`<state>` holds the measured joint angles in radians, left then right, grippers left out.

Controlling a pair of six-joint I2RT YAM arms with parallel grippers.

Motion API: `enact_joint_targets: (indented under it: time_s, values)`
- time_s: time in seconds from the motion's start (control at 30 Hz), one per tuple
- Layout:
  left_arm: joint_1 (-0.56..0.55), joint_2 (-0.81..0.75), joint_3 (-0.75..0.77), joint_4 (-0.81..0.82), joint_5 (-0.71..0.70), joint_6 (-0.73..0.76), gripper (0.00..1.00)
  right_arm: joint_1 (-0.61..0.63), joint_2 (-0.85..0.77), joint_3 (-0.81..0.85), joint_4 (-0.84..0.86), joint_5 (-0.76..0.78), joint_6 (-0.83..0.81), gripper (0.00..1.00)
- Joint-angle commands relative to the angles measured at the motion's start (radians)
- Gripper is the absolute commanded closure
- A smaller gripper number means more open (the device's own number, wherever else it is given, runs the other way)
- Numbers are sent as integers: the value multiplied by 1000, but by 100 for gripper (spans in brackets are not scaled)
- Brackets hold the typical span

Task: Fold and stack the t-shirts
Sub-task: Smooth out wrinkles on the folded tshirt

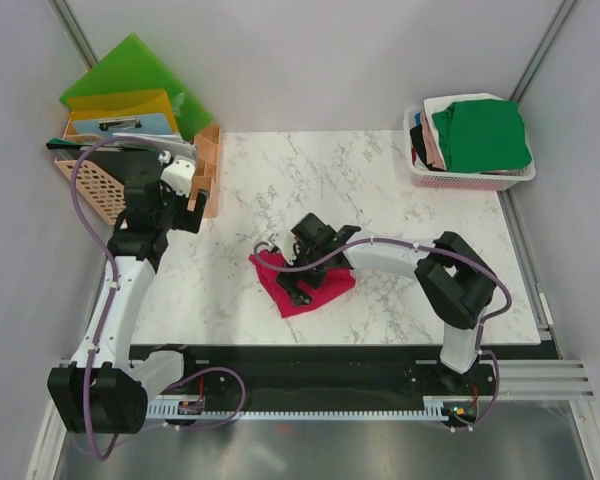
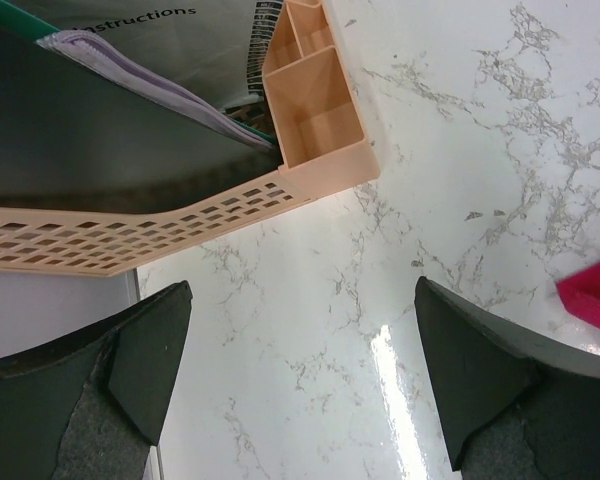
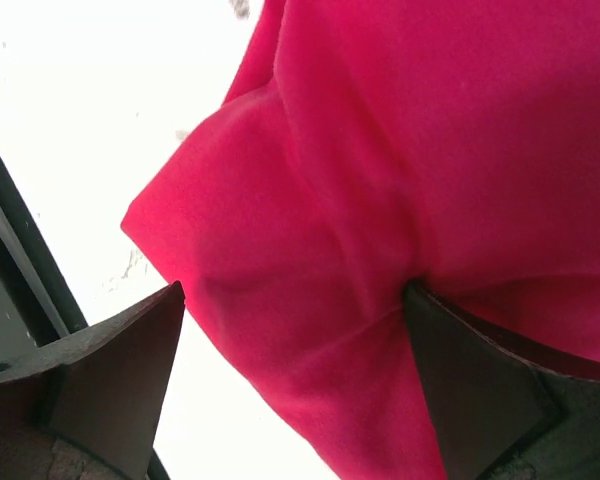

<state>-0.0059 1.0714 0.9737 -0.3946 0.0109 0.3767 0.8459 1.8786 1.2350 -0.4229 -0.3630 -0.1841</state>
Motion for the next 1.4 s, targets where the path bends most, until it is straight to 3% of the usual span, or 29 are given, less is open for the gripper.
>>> enact_joint_targets:
  time_s: [0.0,0.17,0.33,0.53,0.87,1.17,1.37]
  values:
    - [4,-4,-15,39,26,-19,0,9,-119,-34,29,114,-29,2]
    - [4,-2,-47,51,29,-9,0,9,-310,36,29,194,-121,2]
    - [4,-1,-63,60,27,-12,0,8,-401,69,39,318,-167,2]
    - [4,9,-59,62,37,-38,0,8,-265,40,72,426,-103,2]
    - [3,-7,-69,48,40,-28,0,7,20,101,144,375,-12,2]
    - [4,-1,-86,49,54,-32,0,7,129,81,164,305,54,2]
    - [4,-5,-84,45,58,-32,0,-4,287,180,184,416,41,2]
